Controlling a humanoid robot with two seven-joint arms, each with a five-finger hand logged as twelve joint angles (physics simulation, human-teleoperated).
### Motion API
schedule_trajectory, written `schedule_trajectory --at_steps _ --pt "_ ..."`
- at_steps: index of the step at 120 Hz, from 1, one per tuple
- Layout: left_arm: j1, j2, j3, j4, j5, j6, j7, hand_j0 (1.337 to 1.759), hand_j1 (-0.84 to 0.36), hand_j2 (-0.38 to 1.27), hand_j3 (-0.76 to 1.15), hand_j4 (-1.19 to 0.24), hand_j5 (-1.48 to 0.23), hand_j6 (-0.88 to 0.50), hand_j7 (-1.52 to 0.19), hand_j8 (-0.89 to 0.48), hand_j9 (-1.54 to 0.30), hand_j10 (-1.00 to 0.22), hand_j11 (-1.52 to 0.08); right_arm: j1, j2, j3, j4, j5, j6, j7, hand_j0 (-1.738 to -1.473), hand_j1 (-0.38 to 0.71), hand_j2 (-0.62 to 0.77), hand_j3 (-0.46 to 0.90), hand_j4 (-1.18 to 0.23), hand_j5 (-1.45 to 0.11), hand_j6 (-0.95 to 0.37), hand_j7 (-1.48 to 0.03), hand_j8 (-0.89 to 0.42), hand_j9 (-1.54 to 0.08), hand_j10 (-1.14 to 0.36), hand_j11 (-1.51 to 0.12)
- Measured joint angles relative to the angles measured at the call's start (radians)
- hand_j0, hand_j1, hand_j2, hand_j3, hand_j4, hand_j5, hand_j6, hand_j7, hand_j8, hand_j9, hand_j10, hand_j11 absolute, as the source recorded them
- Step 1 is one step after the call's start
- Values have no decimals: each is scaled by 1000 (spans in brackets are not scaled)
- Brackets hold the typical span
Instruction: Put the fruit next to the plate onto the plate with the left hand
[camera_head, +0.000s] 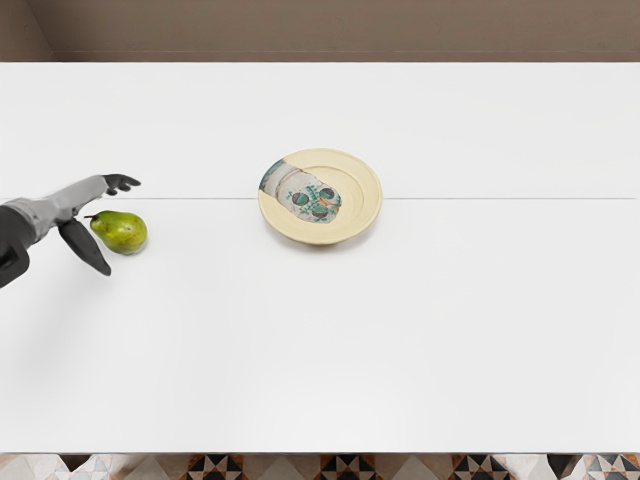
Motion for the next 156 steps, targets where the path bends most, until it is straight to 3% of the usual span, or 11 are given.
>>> schedule_trajectory --at_steps 24,39,57,156 --pt "-10 -15 -1 50 -17 -4 -2 1658 72 52 0 -241 -305 -243 -305 -242 -304 -240 -304 0 0 0 0 0 0 0 -1658 -310 -7 0 -33 -43 -33 -43 -33 -43 -33 -43" --pt "-8 -27 1 84 -20 -4 -32 1658 54 55 0 -256 -325 -258 -325 -258 -325 -256 -324 0 0 0 0 0 0 0 -1658 -310 -7 0 -33 -43 -33 -43 -33 -43 -33 -43" --pt "-8 -58 4 100 -20 -5 -44 1658 41 57 0 -267 -339 -269 -339 -268 -339 -266 -338 0 0 0 0 0 0 0 -1658 -310 -7 0 -33 -43 -33 -43 -33 -43 -33 -43" --pt "-12 -83 5 146 -20 -74 -48 1658 -134 87 0 -412 -528 -416 -527 -397 -528 -411 -528 0 0 0 0 0 0 0 -1658 -310 -7 0 -33 -43 -33 -43 -33 -43 -33 -43"
